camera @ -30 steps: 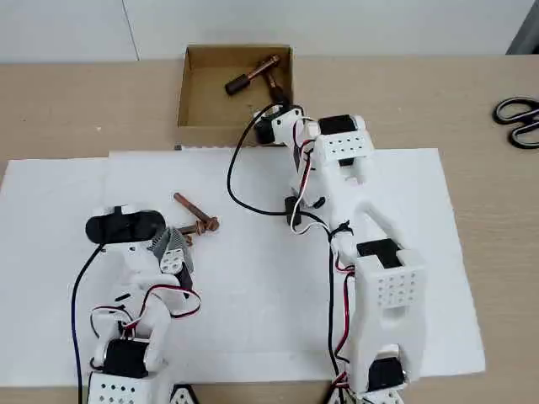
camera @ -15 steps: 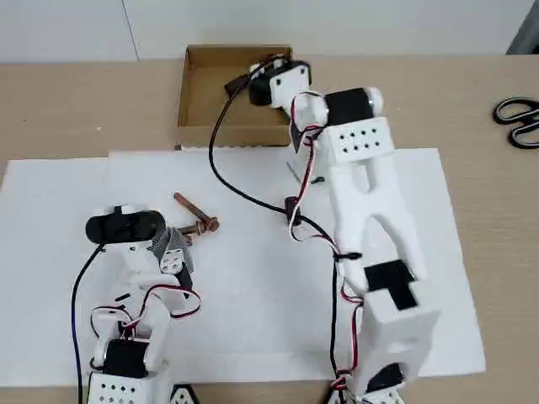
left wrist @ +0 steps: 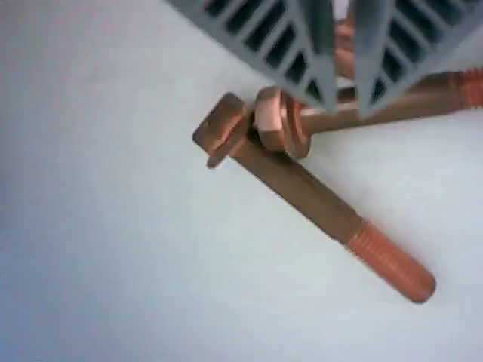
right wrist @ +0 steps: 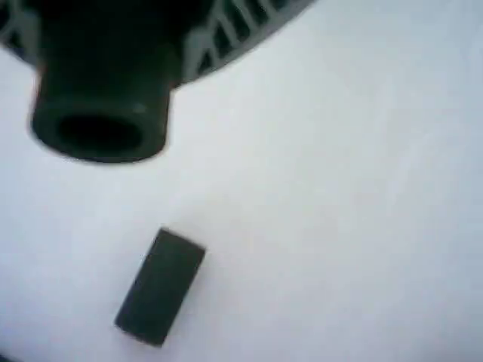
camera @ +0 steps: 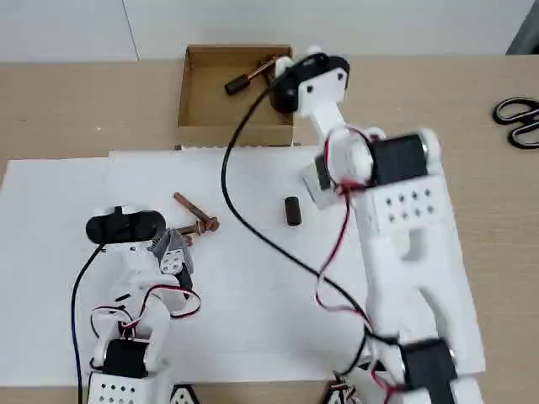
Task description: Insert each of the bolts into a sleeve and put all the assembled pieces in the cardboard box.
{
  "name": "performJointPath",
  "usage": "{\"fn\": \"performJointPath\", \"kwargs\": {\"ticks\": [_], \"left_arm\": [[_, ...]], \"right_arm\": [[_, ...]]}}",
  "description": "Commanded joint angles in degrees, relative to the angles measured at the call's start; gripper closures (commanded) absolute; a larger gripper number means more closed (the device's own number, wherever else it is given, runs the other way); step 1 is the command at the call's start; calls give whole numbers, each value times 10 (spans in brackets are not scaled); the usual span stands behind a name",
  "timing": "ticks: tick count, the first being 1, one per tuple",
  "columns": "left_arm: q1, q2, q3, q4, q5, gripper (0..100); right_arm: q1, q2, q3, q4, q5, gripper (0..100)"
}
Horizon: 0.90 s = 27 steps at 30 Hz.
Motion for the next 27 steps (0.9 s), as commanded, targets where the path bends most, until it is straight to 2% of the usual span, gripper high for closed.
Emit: {"fn": "performJointPath", "kwargs": {"ticks": [1, 5, 7, 10, 14, 20, 27], "left_arm": [[0, 0, -22, 36, -5, 993], [-40, 2, -97, 69, -6, 993], [-56, 3, -143, 72, -32, 993], [-63, 5, -201, 111, -76, 993], [-65, 62, -296, 176, -85, 994], [-65, 261, -505, 244, -84, 994], [-62, 561, -749, 404, -92, 994]], "right_arm": [[12, -110, 118, 6, -7, 996], [33, -197, 229, 4, -3, 996], [44, -237, 264, 4, 10, 996], [57, -284, 305, 4, 25, 996], [83, -328, 351, 0, 38, 996], [126, -346, 382, -7, 52, 995], [137, -346, 394, -13, 53, 995]]}}
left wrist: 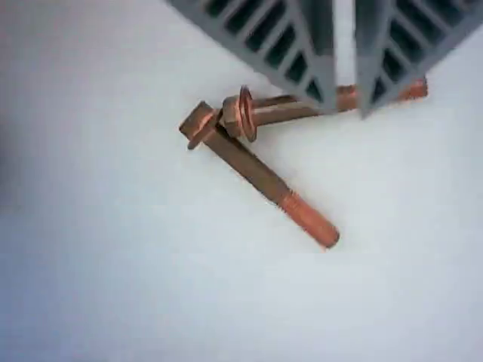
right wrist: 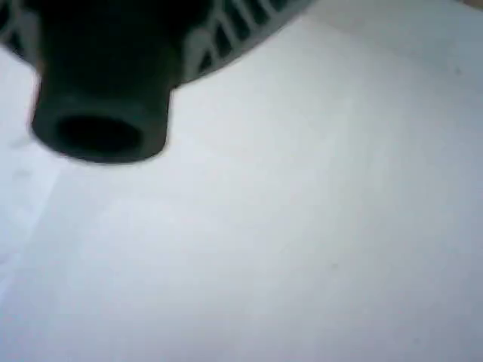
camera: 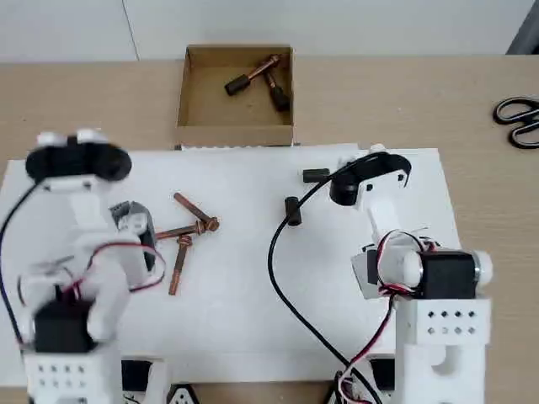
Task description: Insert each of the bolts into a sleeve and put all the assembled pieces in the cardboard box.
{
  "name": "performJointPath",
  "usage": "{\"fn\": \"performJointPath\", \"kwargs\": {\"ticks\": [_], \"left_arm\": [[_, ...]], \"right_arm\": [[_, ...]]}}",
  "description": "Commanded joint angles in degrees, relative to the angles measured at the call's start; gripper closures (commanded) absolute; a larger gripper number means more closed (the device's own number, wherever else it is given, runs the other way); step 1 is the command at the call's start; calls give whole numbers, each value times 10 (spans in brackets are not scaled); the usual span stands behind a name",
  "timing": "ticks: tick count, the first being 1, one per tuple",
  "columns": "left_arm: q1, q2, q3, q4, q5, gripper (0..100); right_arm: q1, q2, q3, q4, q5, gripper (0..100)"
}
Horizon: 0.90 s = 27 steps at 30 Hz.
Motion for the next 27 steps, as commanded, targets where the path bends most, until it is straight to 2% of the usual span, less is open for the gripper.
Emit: {"fn": "performJointPath", "kwargs": {"ticks": [1, 6, 11, 16, 22, 27], "left_arm": [[-1, 162, -128, 80, -19, 994], [-1, 331, -207, 121, -163, 994], [-4, 407, -232, 122, -310, 994], [0, 442, -254, 119, -375, 994], [-3, 489, -262, 117, -504, 994], [0, 513, -262, 81, -597, 994]], "right_arm": [[6, -10, -4, -10, 4, 995], [6, -9, -4, -11, 2, 995], [6, -9, 11, -15, 2, 995], [7, -9, 33, -36, 2, 995], [7, -9, 33, -51, 2, 995], [7, -9, 33, -51, 2, 995]]}}
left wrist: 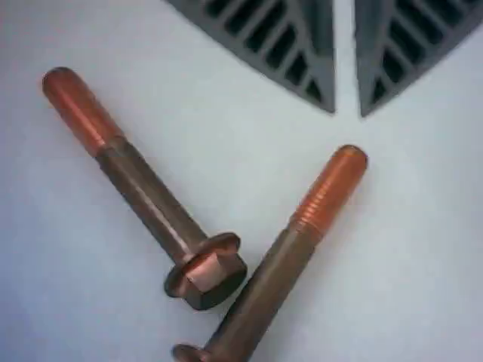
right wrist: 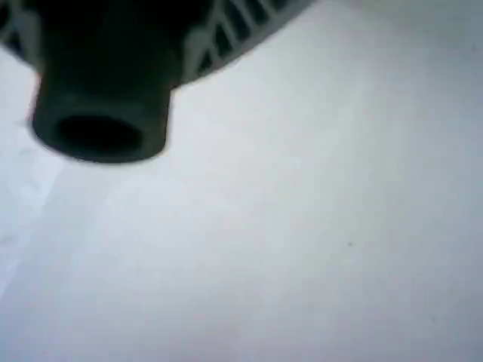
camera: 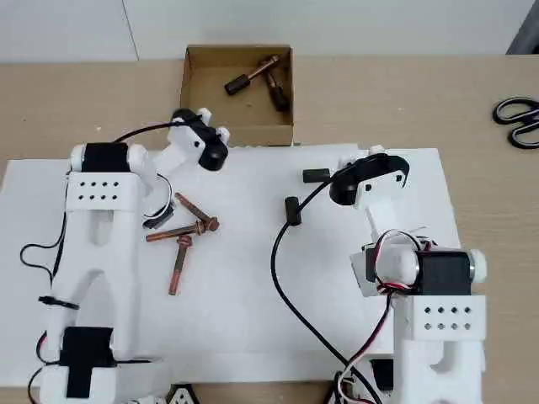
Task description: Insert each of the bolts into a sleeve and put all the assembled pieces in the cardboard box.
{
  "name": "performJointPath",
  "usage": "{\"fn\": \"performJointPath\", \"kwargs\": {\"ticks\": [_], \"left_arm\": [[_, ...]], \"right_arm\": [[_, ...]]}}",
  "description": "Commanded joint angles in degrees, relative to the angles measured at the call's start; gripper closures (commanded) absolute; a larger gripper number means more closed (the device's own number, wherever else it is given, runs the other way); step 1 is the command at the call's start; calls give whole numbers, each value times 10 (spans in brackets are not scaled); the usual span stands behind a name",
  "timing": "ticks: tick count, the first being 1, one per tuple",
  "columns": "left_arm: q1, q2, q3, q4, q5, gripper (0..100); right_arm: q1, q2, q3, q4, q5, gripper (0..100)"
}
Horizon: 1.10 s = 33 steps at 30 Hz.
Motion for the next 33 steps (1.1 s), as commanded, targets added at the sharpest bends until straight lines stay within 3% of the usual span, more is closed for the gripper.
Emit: {"fn": "performJointPath", "kwargs": {"ticks": [1, 6, 18, 33], "left_arm": [[0, 9, -25, -28, -61, 994], [1, 51, -25, -33, -111, 994], [9, 161, -126, -33, -117, 929], [45, 203, -129, 55, -124, 927]], "right_arm": [[4, -8, -3, -11, 2, 995], [4, -7, -2, -20, 3, 995], [5, -9, 32, -47, 4, 995], [5, -8, 33, -48, 5, 995]]}}
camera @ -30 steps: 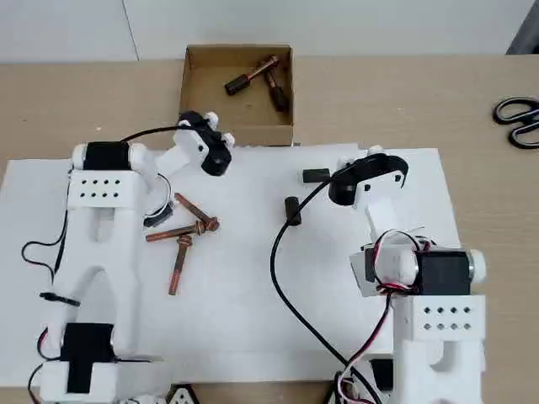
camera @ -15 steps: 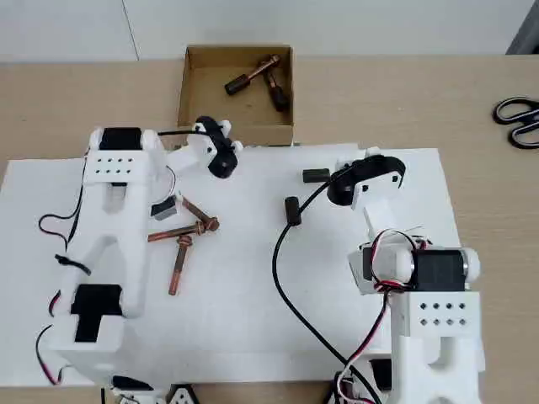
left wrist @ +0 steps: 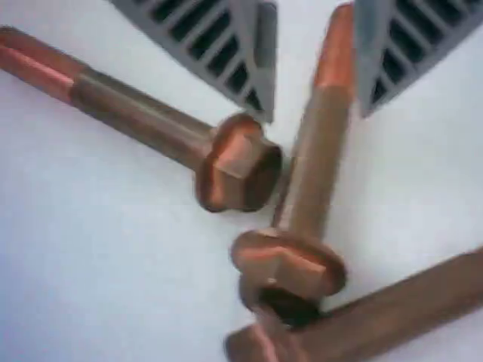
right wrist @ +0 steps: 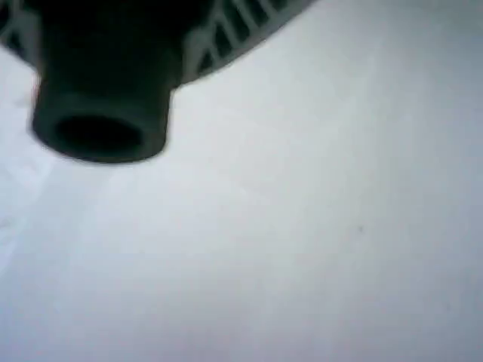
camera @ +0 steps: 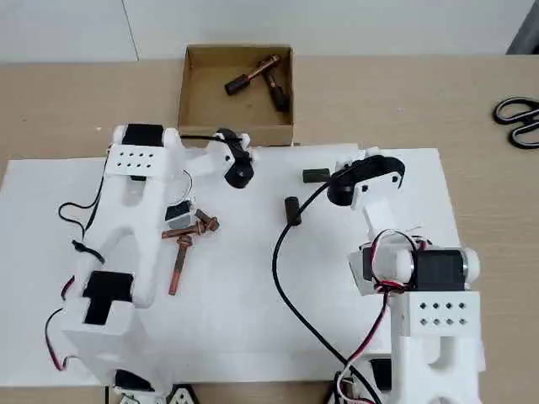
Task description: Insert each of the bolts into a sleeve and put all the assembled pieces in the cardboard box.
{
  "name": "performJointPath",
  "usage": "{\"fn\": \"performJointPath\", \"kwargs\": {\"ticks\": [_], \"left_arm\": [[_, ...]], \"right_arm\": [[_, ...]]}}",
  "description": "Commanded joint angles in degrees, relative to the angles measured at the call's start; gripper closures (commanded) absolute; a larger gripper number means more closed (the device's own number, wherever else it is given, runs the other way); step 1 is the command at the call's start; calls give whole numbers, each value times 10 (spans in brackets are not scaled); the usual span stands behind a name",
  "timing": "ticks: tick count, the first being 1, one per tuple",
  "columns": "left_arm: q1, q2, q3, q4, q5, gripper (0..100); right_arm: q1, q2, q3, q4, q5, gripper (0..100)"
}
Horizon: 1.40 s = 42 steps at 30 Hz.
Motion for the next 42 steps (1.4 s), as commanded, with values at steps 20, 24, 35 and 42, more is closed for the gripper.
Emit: {"fn": "performJointPath", "kwargs": {"ticks": [20, 24, 35, 42], "left_arm": [[22, 49, -22, -8, -21, 927], [38, 48, -26, -4, -21, 927], [36, 54, -63, -5, -21, 927], [37, 55, -62, -8, -21, 927]], "right_arm": [[5, -7, -3, -11, 5, 995], [5, -7, -3, -11, 5, 995], [5, -7, -3, -10, 5, 995], [5, -7, -3, -10, 5, 995]]}}
